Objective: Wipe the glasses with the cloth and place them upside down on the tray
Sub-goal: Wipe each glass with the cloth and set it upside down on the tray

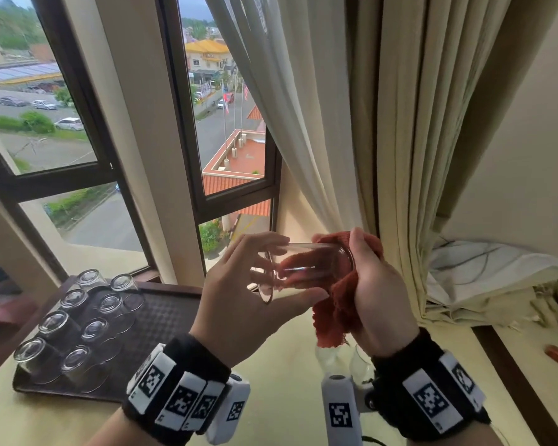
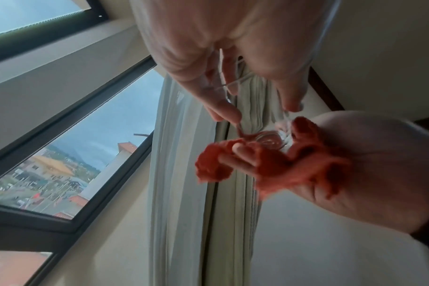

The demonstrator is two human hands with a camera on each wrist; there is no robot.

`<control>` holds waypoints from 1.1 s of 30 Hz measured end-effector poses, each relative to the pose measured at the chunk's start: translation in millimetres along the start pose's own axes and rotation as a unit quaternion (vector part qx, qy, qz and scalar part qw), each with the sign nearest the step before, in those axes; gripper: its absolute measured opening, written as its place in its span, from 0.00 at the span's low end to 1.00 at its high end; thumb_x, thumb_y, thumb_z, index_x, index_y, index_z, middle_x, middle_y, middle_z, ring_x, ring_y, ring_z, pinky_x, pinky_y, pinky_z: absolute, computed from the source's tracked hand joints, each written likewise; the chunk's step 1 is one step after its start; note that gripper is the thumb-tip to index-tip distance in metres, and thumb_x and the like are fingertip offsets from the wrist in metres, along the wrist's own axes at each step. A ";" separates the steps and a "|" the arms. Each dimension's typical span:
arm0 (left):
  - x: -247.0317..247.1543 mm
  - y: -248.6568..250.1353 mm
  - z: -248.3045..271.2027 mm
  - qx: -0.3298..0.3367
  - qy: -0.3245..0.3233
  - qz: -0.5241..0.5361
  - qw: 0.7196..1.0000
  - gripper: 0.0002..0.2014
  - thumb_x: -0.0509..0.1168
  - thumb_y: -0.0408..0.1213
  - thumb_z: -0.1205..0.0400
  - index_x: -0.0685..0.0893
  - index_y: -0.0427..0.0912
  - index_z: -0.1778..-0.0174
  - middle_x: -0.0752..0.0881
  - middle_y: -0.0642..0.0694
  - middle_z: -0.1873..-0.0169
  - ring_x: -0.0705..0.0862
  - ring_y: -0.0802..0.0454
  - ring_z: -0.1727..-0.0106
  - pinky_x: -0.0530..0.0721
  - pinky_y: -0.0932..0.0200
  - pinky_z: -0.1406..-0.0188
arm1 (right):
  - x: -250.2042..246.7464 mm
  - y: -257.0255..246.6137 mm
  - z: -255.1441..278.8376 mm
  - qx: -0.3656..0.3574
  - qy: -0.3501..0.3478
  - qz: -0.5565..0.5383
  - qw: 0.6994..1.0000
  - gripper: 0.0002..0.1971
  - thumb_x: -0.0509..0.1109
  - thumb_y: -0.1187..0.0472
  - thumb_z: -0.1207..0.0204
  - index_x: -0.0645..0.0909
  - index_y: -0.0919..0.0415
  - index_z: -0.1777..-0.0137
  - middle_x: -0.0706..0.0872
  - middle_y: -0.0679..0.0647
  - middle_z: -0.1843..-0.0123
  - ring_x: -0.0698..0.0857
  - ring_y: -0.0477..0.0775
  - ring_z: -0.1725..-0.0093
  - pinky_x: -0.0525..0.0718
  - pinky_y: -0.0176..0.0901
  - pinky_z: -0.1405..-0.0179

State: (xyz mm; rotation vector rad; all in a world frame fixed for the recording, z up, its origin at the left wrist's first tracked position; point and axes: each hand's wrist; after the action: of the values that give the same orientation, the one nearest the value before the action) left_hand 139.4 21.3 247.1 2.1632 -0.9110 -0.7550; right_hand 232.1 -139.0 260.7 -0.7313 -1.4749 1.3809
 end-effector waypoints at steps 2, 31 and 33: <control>2.0 -2.3 0.6 -0.040 0.026 0.011 0.999 0.32 0.86 0.63 0.33 0.84 0.59 0.36 0.90 0.58 0.45 0.92 0.54 0.49 0.93 0.61 0.60 | 8.6 6.9 9.7 -0.043 0.025 0.044 0.998 0.29 0.59 0.29 0.17 0.87 0.50 0.35 0.96 0.50 0.51 0.96 0.56 0.50 0.92 0.60 0.41; 3.9 -3.8 4.8 -0.102 0.045 0.060 0.992 0.34 0.85 0.68 0.35 0.85 0.57 0.37 0.92 0.56 0.47 0.94 0.49 0.51 0.94 0.55 0.59 | 15.6 4.9 4.2 -0.081 0.013 -0.047 0.996 0.39 0.69 0.27 0.26 0.86 0.60 0.31 0.93 0.62 0.38 0.92 0.69 0.38 0.85 0.77 0.30; 6.2 -6.2 3.6 -0.107 0.062 0.065 0.990 0.31 0.86 0.63 0.32 0.85 0.55 0.38 0.92 0.57 0.49 0.93 0.50 0.51 0.93 0.59 0.60 | 18.7 7.8 7.4 -0.025 0.007 -0.105 0.994 0.32 0.65 0.32 0.23 0.89 0.57 0.33 0.93 0.64 0.38 0.92 0.68 0.38 0.84 0.73 0.28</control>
State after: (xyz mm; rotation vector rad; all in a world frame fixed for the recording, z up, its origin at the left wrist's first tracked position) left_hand 142.9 18.6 238.7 1.9204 -0.8567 -0.6181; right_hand 217.1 -123.7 258.2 -0.5968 -1.5339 1.1820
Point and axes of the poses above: each hand's wrist, its own z-axis away from the middle knuckle, its own x-axis out of the palm, y = z × x
